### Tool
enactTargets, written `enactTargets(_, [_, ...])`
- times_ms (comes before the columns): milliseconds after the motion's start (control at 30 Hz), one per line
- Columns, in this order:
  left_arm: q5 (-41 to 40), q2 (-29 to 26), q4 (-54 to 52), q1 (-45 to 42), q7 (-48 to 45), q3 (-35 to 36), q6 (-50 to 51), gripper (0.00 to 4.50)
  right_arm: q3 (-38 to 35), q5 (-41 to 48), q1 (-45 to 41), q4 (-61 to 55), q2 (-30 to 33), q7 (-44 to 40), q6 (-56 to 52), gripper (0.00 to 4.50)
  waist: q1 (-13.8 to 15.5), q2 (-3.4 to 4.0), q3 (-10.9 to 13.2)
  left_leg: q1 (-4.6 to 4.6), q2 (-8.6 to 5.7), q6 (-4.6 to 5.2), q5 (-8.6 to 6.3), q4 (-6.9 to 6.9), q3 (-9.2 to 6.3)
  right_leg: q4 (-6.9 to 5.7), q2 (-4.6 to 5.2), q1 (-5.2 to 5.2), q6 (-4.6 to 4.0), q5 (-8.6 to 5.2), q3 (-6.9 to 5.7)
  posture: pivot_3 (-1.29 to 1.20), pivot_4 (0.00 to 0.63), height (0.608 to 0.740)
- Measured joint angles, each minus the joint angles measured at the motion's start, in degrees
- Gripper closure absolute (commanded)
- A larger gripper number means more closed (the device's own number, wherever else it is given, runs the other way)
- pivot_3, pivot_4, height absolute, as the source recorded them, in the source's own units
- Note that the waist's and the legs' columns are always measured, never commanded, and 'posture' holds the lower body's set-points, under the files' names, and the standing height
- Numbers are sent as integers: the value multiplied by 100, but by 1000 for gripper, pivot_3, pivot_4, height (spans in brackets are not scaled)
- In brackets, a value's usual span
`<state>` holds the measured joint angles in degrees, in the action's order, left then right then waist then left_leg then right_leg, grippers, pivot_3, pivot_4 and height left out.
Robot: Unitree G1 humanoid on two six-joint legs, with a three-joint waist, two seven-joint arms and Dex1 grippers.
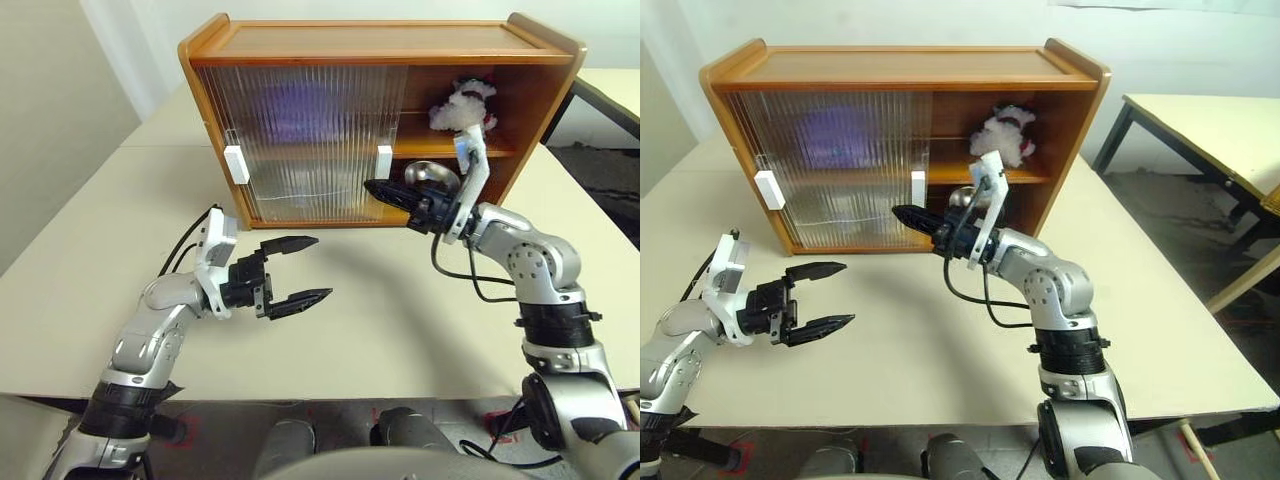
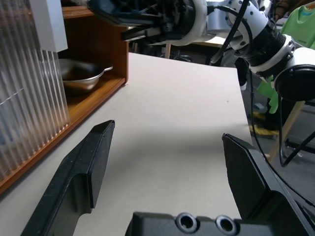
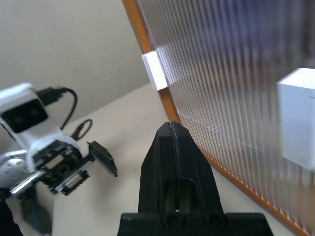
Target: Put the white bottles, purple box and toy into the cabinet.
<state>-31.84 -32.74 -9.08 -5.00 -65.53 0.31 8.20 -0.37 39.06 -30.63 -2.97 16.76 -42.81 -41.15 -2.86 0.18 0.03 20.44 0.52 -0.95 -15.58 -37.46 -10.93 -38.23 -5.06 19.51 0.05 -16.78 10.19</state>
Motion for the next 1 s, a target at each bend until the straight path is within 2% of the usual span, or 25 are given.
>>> enactTargets(300, [0,-22,-2,11,47,76,19,0,169,-849,-639,1096,-543,341,879,4477,-1,3,-2,40,34,-1,1,11,-23,-1,-2,47,-63,33,-3,-33,0,740])
enactTargets(400, [3,-22,-2,9,47,76,21,0,164,-1041,-782,1452,-660,453,1130,4477,13,3,-2,43,44,-1,1,20,-32,-1,-12,52,-56,43,-13,-29,0,740])
enactTargets(500, [6,-22,-2,8,47,76,21,0,129,-1272,-832,1780,-633,544,1353,4477,41,2,-2,43,47,-1,1,31,-36,-1,-12,56,-30,58,-17,-29,0,740])
enactTargets(733, [8,-22,-1,-21,48,75,24,0,-64,-1319,-861,1943,-585,661,1446,4477,73,3,-2,41,51,-10,8,36,-37,-1,-17,55,-31,60,-20,-39,0,740])
enactTargets(867, [9,-22,-1,-50,43,75,24,0,-100,-1366,-854,1942,-461,689,1460,4477,99,3,-2,42,50,-33,28,34,-40,-1,-15,53,-74,49,-17,-43,0,740])
enactTargets(1000, [13,-21,0,-72,38,70,23,0,-237,-1372,-671,1773,-294,826,1471,4477,128,2,-2,42,48,-50,49,33,-53,-1,-10,48,-70,63,-17,-40,0,740])
